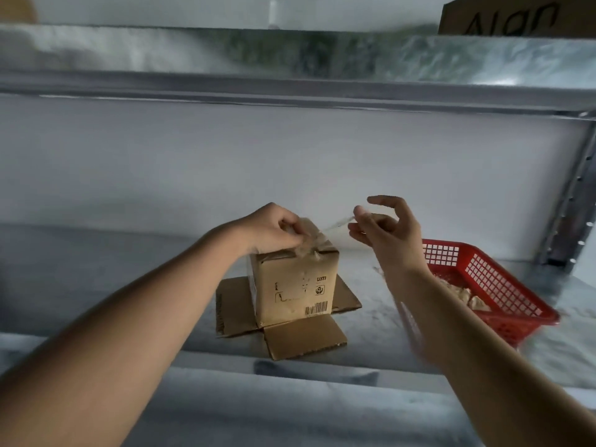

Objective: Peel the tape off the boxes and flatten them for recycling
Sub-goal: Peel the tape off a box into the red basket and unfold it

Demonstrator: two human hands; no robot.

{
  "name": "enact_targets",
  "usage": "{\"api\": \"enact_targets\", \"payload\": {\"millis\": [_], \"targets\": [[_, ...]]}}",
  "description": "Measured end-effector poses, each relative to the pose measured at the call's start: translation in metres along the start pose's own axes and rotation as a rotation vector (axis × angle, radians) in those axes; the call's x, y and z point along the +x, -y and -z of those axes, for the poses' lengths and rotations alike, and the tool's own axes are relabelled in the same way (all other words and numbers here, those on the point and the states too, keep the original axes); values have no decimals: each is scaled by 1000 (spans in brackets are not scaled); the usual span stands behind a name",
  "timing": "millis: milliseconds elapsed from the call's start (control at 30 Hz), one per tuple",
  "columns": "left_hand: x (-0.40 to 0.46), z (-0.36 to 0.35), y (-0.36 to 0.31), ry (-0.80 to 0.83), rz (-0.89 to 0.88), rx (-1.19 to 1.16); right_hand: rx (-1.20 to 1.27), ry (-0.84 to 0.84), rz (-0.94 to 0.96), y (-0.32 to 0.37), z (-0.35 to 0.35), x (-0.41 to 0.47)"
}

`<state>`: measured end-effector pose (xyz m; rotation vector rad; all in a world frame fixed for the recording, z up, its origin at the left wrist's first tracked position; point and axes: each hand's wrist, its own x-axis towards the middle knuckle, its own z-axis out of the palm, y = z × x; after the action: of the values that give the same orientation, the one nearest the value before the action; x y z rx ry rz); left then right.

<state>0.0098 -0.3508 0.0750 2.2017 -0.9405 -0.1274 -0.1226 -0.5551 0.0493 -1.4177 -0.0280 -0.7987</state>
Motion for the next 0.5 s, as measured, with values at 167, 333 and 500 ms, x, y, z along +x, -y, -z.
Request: {"api": "enact_targets", "payload": {"millis": [167,333,500], "targets": [[-5,-2,0,8,-29,38,62,-15,-45,4,11,6],[-4,-1,-5,17,-16,52,-20,-117,-12,1,18,6],[-9,-3,1,26,-19,-21,-167,-27,8,6,39,3]]}}
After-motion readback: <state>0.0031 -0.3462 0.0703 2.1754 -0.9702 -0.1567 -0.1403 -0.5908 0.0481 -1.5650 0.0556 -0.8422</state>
